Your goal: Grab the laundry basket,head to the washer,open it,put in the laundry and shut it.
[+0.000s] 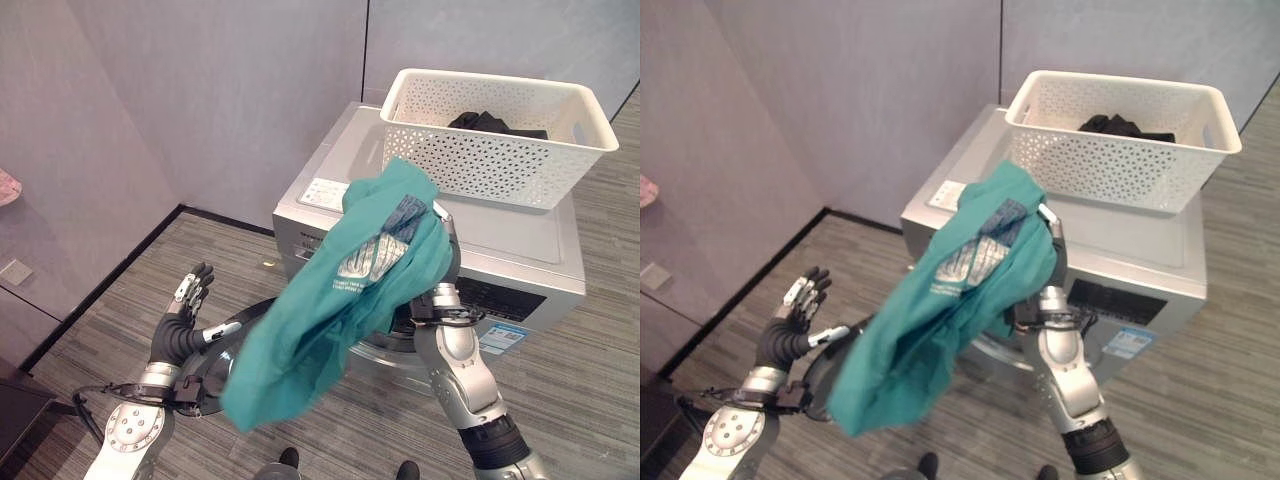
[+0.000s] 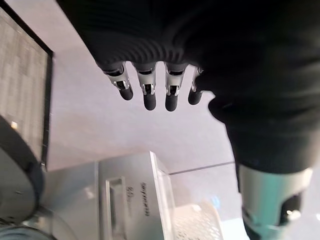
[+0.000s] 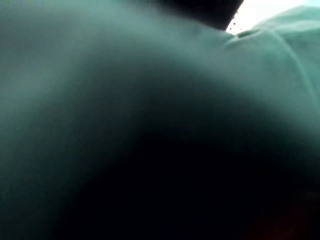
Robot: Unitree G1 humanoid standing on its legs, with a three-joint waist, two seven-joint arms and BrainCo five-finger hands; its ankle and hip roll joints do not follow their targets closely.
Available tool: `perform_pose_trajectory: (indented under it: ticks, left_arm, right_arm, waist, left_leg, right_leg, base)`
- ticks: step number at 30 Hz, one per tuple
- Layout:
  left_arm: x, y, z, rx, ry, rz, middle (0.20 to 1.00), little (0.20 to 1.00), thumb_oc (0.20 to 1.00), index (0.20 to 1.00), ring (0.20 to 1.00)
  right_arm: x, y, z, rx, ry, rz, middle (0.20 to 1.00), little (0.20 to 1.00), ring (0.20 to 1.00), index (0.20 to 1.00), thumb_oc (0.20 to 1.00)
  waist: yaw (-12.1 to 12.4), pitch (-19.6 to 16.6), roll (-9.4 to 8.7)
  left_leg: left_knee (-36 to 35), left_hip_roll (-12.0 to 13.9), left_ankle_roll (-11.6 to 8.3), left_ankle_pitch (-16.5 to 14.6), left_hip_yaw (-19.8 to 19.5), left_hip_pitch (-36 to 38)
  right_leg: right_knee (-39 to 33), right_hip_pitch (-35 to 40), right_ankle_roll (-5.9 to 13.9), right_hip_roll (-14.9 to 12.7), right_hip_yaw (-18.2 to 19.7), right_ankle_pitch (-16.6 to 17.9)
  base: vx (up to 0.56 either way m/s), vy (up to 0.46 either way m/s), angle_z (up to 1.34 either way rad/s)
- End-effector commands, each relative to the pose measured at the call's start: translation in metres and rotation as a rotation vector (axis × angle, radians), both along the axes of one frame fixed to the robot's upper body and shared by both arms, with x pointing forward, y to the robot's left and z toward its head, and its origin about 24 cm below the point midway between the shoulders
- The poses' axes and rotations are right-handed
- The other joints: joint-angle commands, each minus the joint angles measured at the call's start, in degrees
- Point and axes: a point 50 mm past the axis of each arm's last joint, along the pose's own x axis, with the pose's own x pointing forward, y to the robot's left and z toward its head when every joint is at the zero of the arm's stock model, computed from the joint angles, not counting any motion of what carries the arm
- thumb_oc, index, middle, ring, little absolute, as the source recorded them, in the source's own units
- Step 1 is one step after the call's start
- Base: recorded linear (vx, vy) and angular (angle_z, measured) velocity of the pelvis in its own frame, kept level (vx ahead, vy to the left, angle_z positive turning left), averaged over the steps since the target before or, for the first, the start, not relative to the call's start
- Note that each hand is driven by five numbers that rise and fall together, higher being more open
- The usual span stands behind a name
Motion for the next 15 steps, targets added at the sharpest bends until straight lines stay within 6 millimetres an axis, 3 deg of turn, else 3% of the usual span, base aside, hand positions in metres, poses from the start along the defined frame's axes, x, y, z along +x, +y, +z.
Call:
perform_pose_trajectory:
  ticks: [1,4,8,9,12,15]
  left_arm:
    - [0.004,0.008,0.009,0.037,-0.07,0.038,1.0,1.0,1.0,1.0,1.0]
    - [-0.004,0.016,-0.016,0.029,0.037,0.099,1.0,1.0,1.0,1.0,1.0]
    - [-0.01,0.019,-0.03,0.028,0.097,0.122,1.0,1.0,1.0,1.0,1.0]
    - [-0.013,0.019,-0.036,0.019,0.126,0.135,1.0,1.0,1.0,1.0,1.0]
    - [-0.015,0.02,-0.042,0.016,0.152,0.136,1.0,1.0,1.0,1.0,1.0]
    - [-0.019,0.021,-0.05,0.02,0.187,0.141,1.0,1.0,1.0,1.0,1.0]
  right_arm:
    - [-0.01,-0.01,0.051,0.011,-0.277,-0.043,0.2,0.2,0.2,0.2,0.2]
    - [-0.019,-0.026,0.047,-0.05,-0.278,-0.102,0.2,0.2,0.2,0.2,0.2]
    - [-0.03,-0.04,0.034,-0.089,-0.226,-0.123,0.2,0.2,0.2,0.2,0.2]
    - [-0.037,-0.047,0.022,-0.074,-0.167,-0.09,0.2,0.2,0.2,0.2,0.2]
    - [-0.043,-0.051,0.013,-0.061,-0.122,-0.059,0.2,0.2,0.2,0.2,0.2]
    - [-0.057,-0.055,-0.016,0.033,0.025,0.061,0.2,0.2,0.2,0.2,0.2]
  waist:
    - [0.72,-0.92,-0.14]
    - [0.59,-0.73,-1.09]
    - [-0.03,-0.83,-1.99]
    - [-0.77,-0.82,-2.63]
    - [-1.44,-0.82,-3.03]
    - [-2.95,-0.91,-3.61]
  left_leg:
    - [0.18,-0.28,3.35,-4.62,8.09,0.89]
    - [0.18,-0.13,3.35,-4.4,7.77,0.35]
    - [0.18,0.11,3.24,-4.26,7.81,-0.07]
    - [0.18,0.38,3.18,-4.19,7.98,-0.26]
    - [0.18,0.62,3.11,-4.15,8.24,-0.35]
    - [0.18,1.28,2.89,-4.04,9.22,0.05]
  right_leg:
    - [0.79,7.74,-1.53,0.17,-3.09,-11.13]
    - [0.9,7.45,-1.6,0.42,-3.4,-11.04]
    - [0.94,7.06,-1.54,0.6,-3.54,-10.93]
    - [1.09,6.65,-1.53,0.75,-3.3,-10.8]
    - [1.23,6.36,-1.56,0.89,-3.08,-10.78]
    - [1.8,5.68,-1.54,1.18,-1.93,-10.75]
  base:
    - [0.0,0.0,0.0]
    - [-0.02,0.008,0.02]
    - [-0.03,0.016,0.07]
    - [-0.04,0.011,0.07]
    - [-0.02,0.008,0.01]
    - [-0.03,0.013,-0.05]
